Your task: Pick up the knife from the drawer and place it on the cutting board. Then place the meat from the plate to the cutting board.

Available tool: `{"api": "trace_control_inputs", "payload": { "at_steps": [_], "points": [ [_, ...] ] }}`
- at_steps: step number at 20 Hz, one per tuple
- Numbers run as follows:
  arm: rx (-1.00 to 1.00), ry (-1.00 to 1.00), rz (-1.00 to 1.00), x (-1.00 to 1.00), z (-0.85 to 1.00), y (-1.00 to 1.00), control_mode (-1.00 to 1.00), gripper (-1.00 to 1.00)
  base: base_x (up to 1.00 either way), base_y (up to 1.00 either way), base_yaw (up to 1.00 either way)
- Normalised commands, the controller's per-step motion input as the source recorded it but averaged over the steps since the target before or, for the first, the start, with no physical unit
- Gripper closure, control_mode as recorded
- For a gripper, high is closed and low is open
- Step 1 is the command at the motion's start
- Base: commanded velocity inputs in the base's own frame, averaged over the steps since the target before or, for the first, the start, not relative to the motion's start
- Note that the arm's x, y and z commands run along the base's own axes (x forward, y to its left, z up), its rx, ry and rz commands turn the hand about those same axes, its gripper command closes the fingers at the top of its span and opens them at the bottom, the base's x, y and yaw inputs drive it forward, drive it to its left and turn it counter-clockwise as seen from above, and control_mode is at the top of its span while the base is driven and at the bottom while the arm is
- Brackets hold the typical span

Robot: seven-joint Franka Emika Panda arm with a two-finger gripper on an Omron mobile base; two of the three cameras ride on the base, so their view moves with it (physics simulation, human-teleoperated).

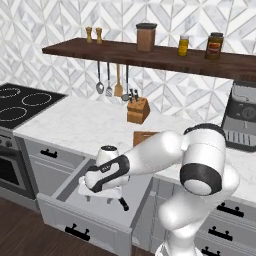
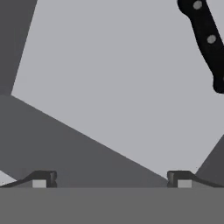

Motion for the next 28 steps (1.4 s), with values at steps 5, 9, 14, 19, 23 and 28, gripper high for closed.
{"api": "trace_control_inputs", "payload": {
  "at_steps": [5, 9, 14, 19, 23, 28],
  "points": [
    [0.02, 0.0, 0.12, 0.01, 0.11, -0.17, -1.0, -1.0, 0.0, 0.0, 0.0],
    [-0.01, 0.0, 0.31, 0.09, -0.35, -0.01, -1.0, -1.0, 0.0, 0.0, 0.0],
    [-0.13, -0.02, 0.36, 0.15, 0.11, -0.14, -1.0, -1.0, 0.0, 0.0, 0.0],
    [-0.13, -0.12, 0.11, 0.05, 0.2, -0.17, -1.0, -1.0, 0.0, 0.0, 0.0],
    [-0.01, 0.0, 0.0, 0.0, 0.0, -0.03, -1.0, -1.0, 0.0, 0.0, 0.0],
    [0.0, 0.0, 0.09, 0.34, -0.03, -0.47, -1.0, -1.0, 0.0, 0.0, 0.0]
  ]
}}
